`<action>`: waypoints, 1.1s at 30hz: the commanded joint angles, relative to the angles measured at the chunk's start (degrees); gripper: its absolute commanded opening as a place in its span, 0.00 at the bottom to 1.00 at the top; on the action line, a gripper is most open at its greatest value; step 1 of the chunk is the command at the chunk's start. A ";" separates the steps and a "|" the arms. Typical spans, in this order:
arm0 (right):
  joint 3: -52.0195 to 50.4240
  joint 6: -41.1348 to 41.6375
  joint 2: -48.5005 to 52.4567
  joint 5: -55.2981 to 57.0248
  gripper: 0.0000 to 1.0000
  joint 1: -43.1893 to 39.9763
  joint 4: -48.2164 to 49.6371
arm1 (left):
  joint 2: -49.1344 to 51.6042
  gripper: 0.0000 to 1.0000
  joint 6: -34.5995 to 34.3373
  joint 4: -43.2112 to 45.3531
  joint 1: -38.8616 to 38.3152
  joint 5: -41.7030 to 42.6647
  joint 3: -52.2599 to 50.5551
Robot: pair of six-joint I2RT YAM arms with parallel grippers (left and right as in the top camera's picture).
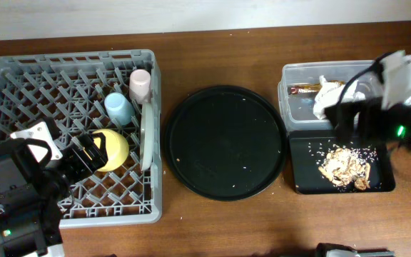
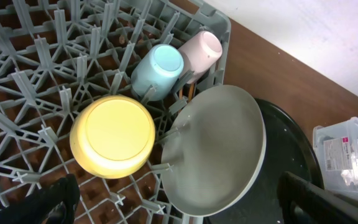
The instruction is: Sort waste into correct bins and load items into the dishwasher rack
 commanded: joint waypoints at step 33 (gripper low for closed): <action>-97.46 2.60 -73.59 6.03 0.98 10.97 94.16 | 0.04 0.99 -0.09 -0.20 0.24 -0.59 0.61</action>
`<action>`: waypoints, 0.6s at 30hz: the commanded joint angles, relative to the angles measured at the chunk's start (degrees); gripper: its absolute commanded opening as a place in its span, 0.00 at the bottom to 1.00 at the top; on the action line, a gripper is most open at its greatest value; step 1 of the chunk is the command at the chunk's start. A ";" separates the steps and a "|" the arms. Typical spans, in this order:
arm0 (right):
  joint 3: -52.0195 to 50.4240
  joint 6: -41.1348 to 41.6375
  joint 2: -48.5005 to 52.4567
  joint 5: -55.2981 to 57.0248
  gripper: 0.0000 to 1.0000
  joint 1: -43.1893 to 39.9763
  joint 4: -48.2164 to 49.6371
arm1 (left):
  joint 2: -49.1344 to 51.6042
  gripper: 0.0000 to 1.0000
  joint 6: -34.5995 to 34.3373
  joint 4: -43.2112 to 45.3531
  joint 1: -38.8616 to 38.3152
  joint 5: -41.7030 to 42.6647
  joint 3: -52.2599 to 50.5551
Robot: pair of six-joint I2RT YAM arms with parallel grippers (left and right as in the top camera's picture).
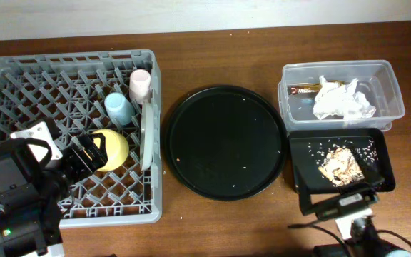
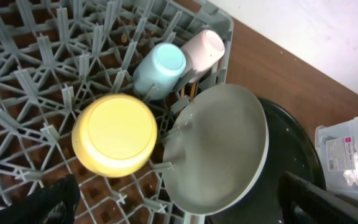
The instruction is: Sort waste into correct bins and load items into the dishwasher rack
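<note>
The grey dishwasher rack [image 1: 70,56] at the left holds a yellow bowl [image 1: 113,148] upside down, a blue cup [image 1: 117,108], a pink cup [image 1: 140,84] and a grey plate [image 1: 148,135] standing on edge. My left gripper [image 1: 84,155] hangs over the rack's front beside the bowl. In the left wrist view the left gripper [image 2: 179,202] is wide open above the bowl [image 2: 114,135] and plate [image 2: 219,149], holding nothing. My right arm [image 1: 344,203] lies low at the table's front right; its fingers cannot be made out.
A round black tray [image 1: 223,143] with a few crumbs sits mid-table. At the right, a clear bin [image 1: 387,86] holds crumpled tissue [image 1: 341,100] and a wrapper. In front of it a black bin [image 1: 305,153] holds food scraps [image 1: 341,165].
My right arm was over the clear bin at the table's right edge; now it is drawn back to the front edge below the black bin. The left arm has barely shifted.
</note>
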 commanded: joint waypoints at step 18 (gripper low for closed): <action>-19.71 19.93 -0.85 9.86 0.99 -0.31 -5.18 | -0.07 0.99 -0.09 0.17 0.24 -0.22 0.59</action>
